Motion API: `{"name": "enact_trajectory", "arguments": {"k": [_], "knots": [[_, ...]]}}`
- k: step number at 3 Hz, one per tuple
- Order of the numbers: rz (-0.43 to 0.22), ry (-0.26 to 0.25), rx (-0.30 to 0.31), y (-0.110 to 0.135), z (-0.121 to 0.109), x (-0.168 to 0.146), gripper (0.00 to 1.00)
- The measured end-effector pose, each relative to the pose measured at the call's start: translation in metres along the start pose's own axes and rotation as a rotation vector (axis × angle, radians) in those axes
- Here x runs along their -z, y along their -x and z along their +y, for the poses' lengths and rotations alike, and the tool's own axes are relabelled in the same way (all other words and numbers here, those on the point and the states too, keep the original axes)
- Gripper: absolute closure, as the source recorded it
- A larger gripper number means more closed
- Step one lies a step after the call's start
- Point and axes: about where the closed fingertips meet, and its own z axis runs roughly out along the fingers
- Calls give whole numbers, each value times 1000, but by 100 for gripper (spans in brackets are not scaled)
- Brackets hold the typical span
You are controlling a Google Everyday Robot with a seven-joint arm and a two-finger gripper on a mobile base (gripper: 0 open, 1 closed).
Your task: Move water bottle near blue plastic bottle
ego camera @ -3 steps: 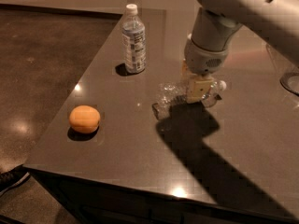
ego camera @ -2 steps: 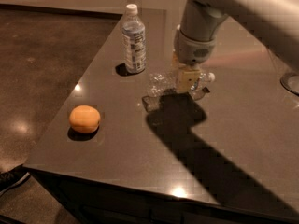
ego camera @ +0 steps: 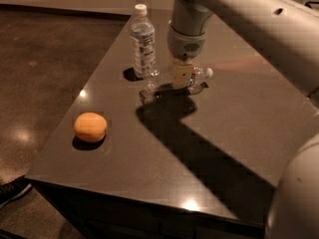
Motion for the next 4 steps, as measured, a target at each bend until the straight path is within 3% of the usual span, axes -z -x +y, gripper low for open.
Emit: {"name": "enact_trajectory", "arguments": {"k": [2,3,4], "knots": [[30,-3,-18,11,-26,-15,37],[27,-9,-17,12,-28,-17,12],[25,-12,-17,12,-29,-19,0]]}}
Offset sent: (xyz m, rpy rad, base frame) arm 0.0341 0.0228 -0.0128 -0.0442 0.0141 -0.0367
